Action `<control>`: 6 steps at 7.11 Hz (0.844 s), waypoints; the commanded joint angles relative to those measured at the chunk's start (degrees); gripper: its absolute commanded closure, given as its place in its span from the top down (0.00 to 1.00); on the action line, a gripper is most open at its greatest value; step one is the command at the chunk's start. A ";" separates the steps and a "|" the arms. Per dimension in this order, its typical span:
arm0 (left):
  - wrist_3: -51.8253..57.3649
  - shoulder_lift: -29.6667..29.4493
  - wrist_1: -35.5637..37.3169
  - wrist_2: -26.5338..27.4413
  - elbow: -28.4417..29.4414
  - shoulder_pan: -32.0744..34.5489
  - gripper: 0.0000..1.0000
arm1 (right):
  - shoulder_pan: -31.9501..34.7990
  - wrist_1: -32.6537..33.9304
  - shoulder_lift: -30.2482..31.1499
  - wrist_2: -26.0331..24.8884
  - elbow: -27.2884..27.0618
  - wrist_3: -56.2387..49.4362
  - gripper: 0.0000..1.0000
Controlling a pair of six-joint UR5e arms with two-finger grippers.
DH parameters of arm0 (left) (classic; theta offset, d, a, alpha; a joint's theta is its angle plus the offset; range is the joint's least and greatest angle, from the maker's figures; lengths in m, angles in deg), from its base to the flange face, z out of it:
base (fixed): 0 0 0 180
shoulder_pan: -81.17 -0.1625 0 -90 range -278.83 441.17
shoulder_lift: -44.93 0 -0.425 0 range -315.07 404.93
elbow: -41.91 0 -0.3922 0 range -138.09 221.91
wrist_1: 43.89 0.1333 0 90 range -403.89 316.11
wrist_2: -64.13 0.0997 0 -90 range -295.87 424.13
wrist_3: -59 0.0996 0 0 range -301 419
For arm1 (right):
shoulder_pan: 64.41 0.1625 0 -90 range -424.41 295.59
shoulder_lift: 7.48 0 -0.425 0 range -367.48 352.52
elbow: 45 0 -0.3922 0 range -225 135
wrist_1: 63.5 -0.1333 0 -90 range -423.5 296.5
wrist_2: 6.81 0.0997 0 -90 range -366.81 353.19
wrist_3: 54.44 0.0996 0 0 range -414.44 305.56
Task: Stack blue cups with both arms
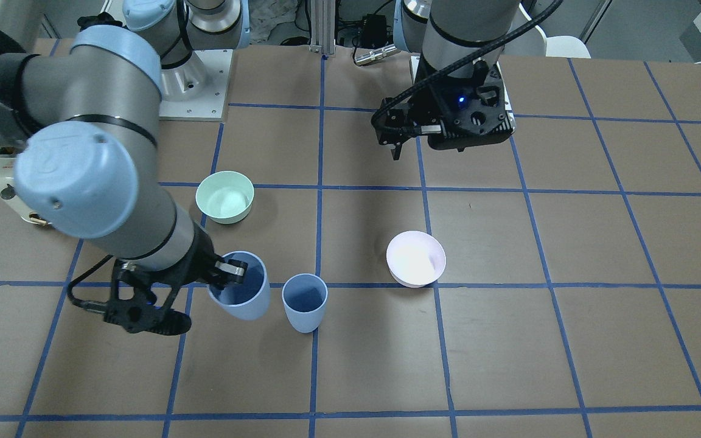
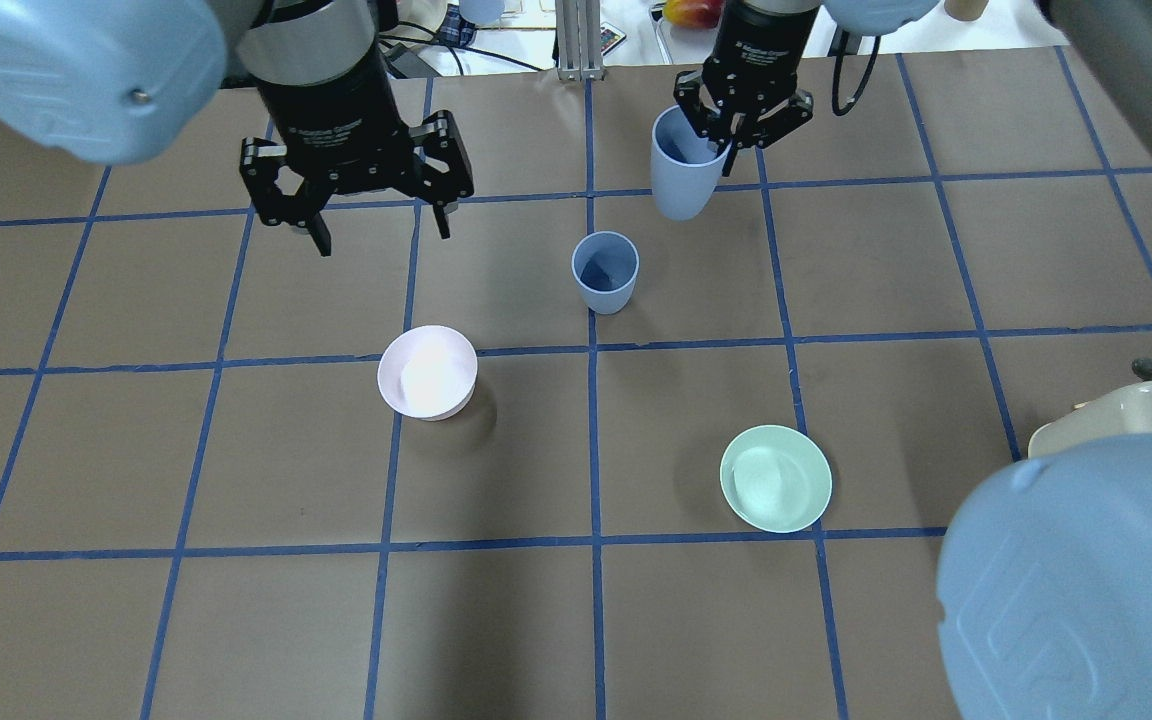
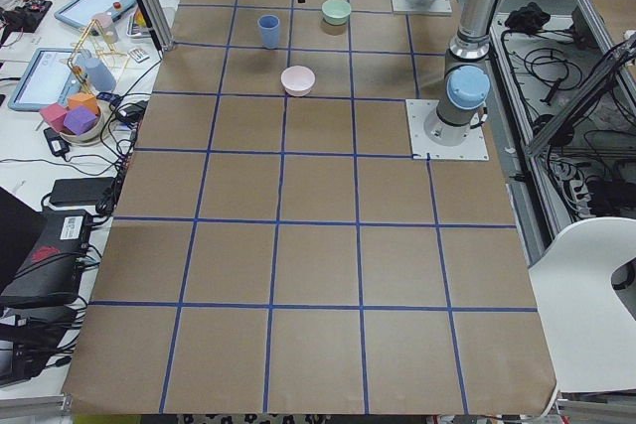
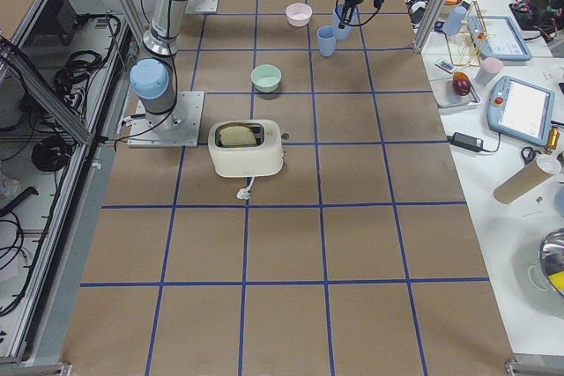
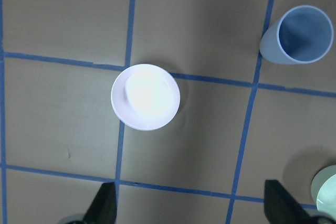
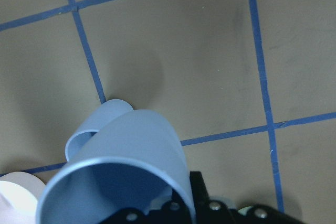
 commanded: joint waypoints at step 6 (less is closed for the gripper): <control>14.18 6.49 18.05 0.14 -11.75 -6.07 1.00 | 5.18 9.33 -1.22 -0.02 -7.40 6.14 0.00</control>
